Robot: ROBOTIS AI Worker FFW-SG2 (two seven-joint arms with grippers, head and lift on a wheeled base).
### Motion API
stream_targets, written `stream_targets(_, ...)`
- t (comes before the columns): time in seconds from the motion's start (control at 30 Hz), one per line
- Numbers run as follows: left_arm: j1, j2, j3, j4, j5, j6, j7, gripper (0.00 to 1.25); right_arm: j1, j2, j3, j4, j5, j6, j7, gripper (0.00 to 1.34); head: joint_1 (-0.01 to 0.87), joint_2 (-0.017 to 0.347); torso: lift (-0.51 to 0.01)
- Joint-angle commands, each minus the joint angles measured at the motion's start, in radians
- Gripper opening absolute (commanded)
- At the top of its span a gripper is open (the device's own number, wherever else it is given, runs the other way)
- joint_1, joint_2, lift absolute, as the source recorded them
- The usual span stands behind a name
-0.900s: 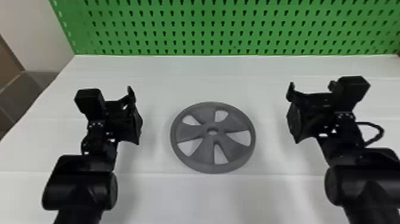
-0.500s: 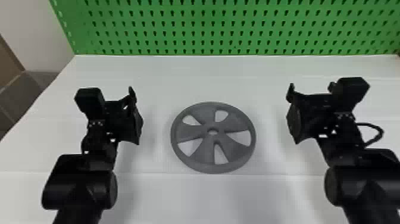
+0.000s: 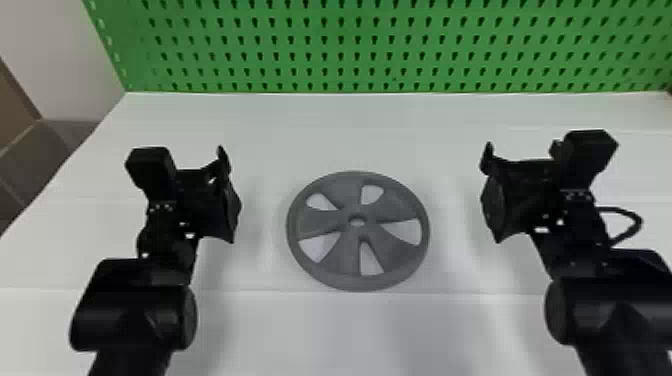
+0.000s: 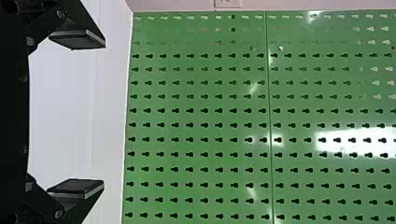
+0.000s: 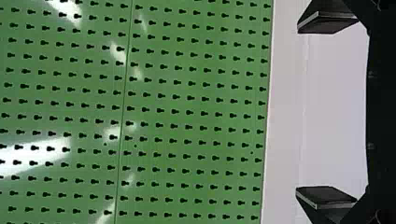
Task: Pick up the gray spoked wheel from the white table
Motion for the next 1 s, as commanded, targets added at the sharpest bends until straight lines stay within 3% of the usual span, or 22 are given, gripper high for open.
stream_targets(0.0,0.0,0.0,0.004,0.0,0.0,0.003,-0.003,1.03,-0.01,0.001,0.0,-0.02,0.0,0.067,0.0,1.26,0.779,0.071,-0.097)
stream_targets(0.5,-0.003,0.0,0.013,0.0,0.003,0.009,-0.015,1.03,-0.11,-0.016,0.028,-0.101,0.025,0.426,0.0,1.25,0.779,0.071,-0.097)
stream_targets(0.73,-0.003,0.0,0.014,0.0,0.003,0.011,-0.02,1.02,-0.212,-0.019,0.043,-0.112,0.005,0.66,0.006,1.25,0.779,0.071,-0.097)
stream_targets(0.97,-0.003,0.0,0.013,0.0,0.005,0.012,-0.023,1.02,-0.343,-0.05,0.077,-0.101,-0.037,0.93,0.008,1.25,0.779,0.071,-0.097)
